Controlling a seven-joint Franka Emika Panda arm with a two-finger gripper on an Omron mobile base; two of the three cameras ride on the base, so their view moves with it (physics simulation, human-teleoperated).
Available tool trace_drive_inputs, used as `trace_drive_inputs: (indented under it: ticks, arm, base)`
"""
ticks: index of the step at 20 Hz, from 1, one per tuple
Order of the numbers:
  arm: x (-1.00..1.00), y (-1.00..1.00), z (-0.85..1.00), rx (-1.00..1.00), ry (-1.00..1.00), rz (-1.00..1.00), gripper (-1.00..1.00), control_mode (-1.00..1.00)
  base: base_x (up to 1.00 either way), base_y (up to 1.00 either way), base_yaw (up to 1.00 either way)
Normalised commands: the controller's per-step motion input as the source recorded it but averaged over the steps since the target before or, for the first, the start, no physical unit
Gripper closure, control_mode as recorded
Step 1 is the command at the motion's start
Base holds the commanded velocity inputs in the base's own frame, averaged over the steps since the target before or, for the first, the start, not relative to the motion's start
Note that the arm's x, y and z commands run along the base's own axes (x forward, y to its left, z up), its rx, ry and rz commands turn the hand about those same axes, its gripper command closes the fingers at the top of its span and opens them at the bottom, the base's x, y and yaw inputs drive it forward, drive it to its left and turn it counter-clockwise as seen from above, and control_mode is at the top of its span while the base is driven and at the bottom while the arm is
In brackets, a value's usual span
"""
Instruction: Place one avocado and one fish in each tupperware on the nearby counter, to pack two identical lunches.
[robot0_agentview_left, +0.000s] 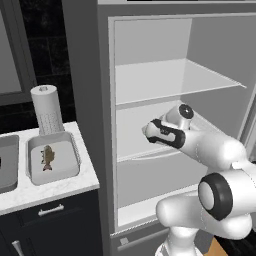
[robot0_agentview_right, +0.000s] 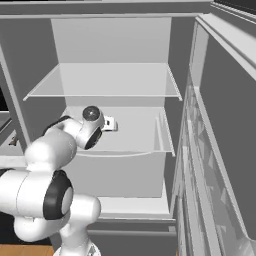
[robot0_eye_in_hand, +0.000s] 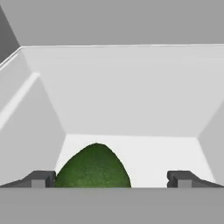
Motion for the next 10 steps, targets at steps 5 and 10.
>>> trace_drive_inputs:
  ticks: [5, 10]
  arm:
    - [0.25, 0.07, -0.18, -0.02, 0.00, 0.00, -1.00, -1.00]
    - [-0.03, 0.08, -0.51, -0.09, 0.02, 0.00, -1.00, -1.00]
  base:
    - [0.00, 0.00, 0.00]
    - [0.00, 0.00, 0.00]
